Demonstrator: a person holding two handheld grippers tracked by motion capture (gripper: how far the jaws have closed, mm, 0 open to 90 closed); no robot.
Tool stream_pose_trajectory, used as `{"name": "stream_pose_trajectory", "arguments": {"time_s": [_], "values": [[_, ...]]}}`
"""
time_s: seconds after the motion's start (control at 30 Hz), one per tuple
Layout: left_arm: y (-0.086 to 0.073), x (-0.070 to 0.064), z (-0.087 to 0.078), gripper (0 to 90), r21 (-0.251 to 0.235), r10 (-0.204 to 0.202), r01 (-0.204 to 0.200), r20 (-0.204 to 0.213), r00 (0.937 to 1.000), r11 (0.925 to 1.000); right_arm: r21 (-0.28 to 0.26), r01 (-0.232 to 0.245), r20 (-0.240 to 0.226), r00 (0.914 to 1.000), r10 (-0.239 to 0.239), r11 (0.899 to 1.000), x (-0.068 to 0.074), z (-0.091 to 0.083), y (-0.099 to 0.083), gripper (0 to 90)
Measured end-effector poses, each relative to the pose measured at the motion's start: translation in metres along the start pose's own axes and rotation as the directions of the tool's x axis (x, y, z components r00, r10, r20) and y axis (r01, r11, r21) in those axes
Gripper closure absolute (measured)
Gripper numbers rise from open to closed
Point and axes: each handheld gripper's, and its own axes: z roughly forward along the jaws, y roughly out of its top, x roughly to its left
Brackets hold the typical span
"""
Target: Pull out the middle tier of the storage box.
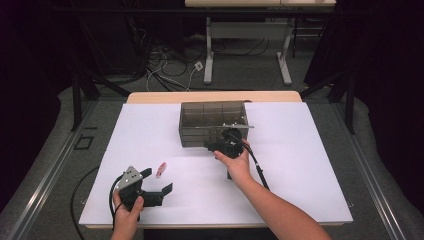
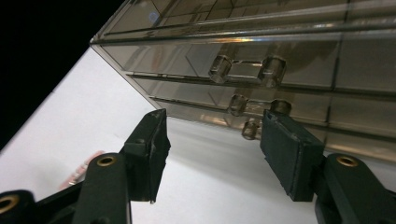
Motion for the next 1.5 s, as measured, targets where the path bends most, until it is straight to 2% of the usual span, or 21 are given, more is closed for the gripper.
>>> {"name": "stream_pose_trajectory", "arguments": {"time_s": [0.03, 0.07, 0.23, 0.4, 0.63, 0.77, 1.0, 1.07, 1.17, 1.43, 1.5], "values": [[0.000, 0.000, 0.000, 0.4, 0.000, 0.000, 0.000, 0.000, 1.0000, 1.0000, 0.008, -0.026, -0.016, 0.9995, 0.026, 1.000, -0.001, 0.000, 0.001, 43.7], [0.000, 0.000, 0.000, 0.4, 0.000, -0.001, 0.001, -0.001, 1.0000, 1.0000, 0.005, -0.040, -0.010, 0.9991, 0.040, 0.999, -0.002, 0.001, 0.001, 44.5], [0.000, 0.000, 0.000, 0.5, -0.002, -0.005, 0.005, -0.001, 1.0000, 1.0000, 0.008, -0.066, -0.001, 0.9978, 0.066, 0.998, -0.001, 0.004, 0.000, 49.4], [0.000, 0.000, 0.000, 0.5, -0.001, -0.005, 0.005, -0.001, 1.0000, 1.0000, 0.033, -0.134, -0.007, 0.9909, 0.134, 0.990, -0.002, 0.008, 0.001, 55.7], [0.000, 0.001, -0.001, 0.5, -0.003, 0.000, 0.000, 0.000, 1.0000, 1.0000, 0.047, -0.178, 0.000, 0.9839, 0.179, 0.983, -0.003, 0.012, 0.002, 59.5], [0.000, 0.001, -0.001, 0.5, -0.003, 0.001, -0.001, 0.000, 1.0000, 1.0000, 0.061, -0.190, 0.011, 0.9818, 0.190, 0.980, -0.005, 0.014, 0.001, 61.0], [0.000, 0.001, -0.001, 0.5, -0.002, 0.000, 0.000, 0.001, 1.0000, 1.0000, 0.054, -0.187, 0.024, 0.9823, 0.186, 0.981, -0.008, 0.019, -0.001, 63.5], [0.000, 0.002, -0.001, 0.5, -0.002, 0.005, -0.005, -0.003, 1.0000, 1.0000, 0.059, -0.199, 0.019, 0.9801, 0.198, 0.978, -0.008, 0.019, -0.001, 64.3], [0.000, 0.002, -0.001, 0.5, -0.001, 0.005, -0.005, -0.003, 1.0000, 1.0000, 0.051, -0.189, 0.014, 0.9820, 0.188, 0.981, -0.010, 0.021, -0.001, 65.3], [0.000, 0.001, -0.001, 0.5, -0.002, -0.004, 0.004, 0.002, 1.0000, 1.0000, 0.056, -0.226, 0.012, 0.9740, 0.226, 0.972, -0.010, 0.023, -0.001, 67.1], [0.000, 0.001, 0.000, 0.5, -0.002, -0.005, 0.005, 0.003, 1.0000, 1.0000, 0.051, -0.217, 0.011, 0.9762, 0.217, 0.975, -0.011, 0.024, -0.001, 68.2]]}}
